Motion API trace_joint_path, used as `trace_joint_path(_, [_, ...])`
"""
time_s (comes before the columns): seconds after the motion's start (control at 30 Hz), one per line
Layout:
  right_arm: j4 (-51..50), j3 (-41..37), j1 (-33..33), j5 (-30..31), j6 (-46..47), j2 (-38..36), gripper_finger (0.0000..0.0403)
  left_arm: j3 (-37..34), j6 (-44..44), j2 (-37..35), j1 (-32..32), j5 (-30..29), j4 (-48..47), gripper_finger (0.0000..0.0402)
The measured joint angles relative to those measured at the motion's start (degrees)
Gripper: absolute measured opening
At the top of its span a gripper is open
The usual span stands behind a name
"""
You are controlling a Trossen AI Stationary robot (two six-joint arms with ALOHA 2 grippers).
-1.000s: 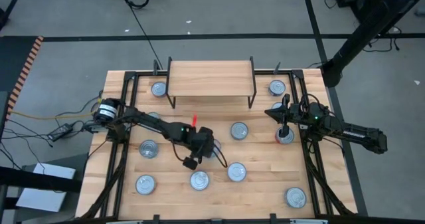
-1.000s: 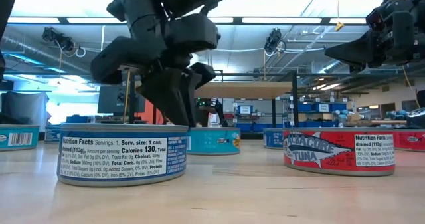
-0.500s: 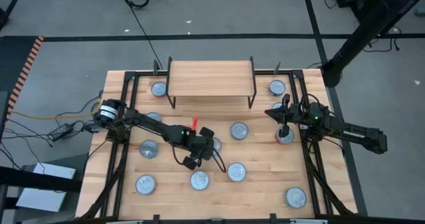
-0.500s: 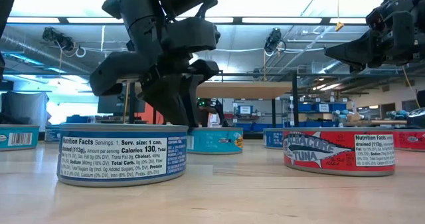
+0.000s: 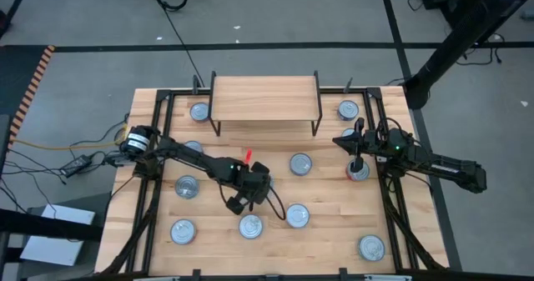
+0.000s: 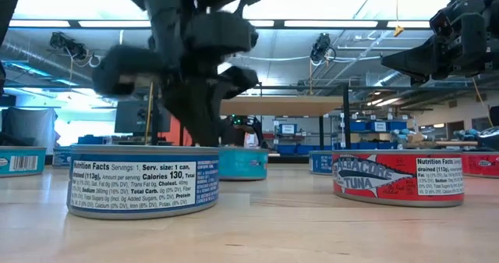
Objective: Stack canned seafood by type on shelf
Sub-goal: Put the yellow blue tuna can on the shelf
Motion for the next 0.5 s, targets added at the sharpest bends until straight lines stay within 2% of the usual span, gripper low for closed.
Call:
trace_joint_path(0.2, [0.0,0.0,0.0,0.0,0.0,0.0,0.0025,4.8,-0.2,-0.1,2.8,9.2,-5.0,0.0001])
trace_joint_path(0.5, [0.0,0.0,0.0,0.0,0.0,0.0,0.0025,5.7,-5.5,-0.1,10.9,29.9,-1.9,0.0001])
